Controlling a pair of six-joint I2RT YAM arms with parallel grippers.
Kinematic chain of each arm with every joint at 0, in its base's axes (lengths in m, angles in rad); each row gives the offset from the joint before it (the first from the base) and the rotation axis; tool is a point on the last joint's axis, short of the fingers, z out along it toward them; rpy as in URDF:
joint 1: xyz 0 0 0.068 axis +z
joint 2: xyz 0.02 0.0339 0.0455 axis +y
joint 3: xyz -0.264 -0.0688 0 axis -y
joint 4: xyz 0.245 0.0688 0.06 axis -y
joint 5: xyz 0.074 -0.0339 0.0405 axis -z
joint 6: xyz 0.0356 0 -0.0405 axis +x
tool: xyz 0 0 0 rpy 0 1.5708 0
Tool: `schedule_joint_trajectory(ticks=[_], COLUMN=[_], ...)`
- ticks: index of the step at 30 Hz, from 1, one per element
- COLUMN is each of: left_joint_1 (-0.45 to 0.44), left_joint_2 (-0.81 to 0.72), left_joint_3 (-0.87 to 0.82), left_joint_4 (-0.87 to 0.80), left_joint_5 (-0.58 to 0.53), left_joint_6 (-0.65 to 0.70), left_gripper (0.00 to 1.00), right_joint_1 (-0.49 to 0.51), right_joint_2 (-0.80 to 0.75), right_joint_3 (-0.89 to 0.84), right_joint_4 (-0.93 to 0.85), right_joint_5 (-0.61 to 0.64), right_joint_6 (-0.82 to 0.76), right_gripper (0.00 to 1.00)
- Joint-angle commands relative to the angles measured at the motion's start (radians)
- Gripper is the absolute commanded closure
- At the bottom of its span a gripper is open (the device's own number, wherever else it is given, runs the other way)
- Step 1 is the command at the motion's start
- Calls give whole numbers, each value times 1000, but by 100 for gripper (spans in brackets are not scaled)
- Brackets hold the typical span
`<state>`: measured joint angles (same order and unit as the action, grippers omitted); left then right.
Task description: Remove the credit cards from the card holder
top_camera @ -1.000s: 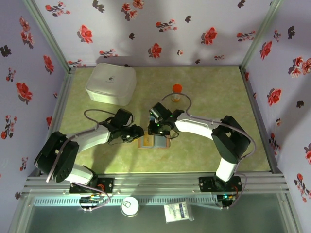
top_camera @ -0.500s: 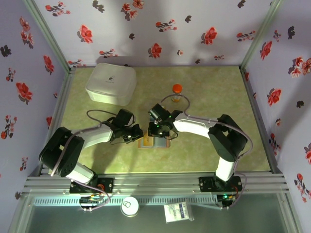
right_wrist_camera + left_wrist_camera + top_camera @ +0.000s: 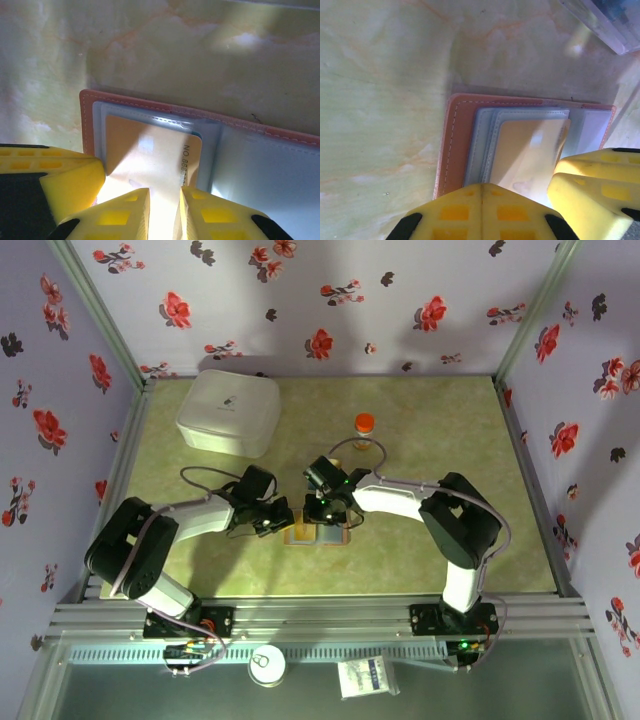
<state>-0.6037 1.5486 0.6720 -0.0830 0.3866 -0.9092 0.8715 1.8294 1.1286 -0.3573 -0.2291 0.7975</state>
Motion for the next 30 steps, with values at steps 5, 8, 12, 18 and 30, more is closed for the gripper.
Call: schedule_joint_trajectory(ticks=[5,8,12,18,30], left_joint_1=[7,7,7,7,6], left_joint_2=[21,22,20,6,-45], left_joint_3=[-10,-10,-10,-9,0], left_joint_4=[-24,-23,-23,-32,-49], left_joint_5=[3,3,2,3,0], left_joint_6=[22,22,20,20,15], left_gripper=[100,100,99,98,94], right_joint_1=[8,8,9,9,8], right_joint_2=[3,-5,-17,-22,-56], right_joint_3=[-10,-13,-12,-3,-4], right_joint_4=[2,-8,-26,-62,-53], right_joint_5=[19,28,45,66,70], right_joint_6=[17,14,6,-7,-2], right_gripper=[75,74,74,74,74])
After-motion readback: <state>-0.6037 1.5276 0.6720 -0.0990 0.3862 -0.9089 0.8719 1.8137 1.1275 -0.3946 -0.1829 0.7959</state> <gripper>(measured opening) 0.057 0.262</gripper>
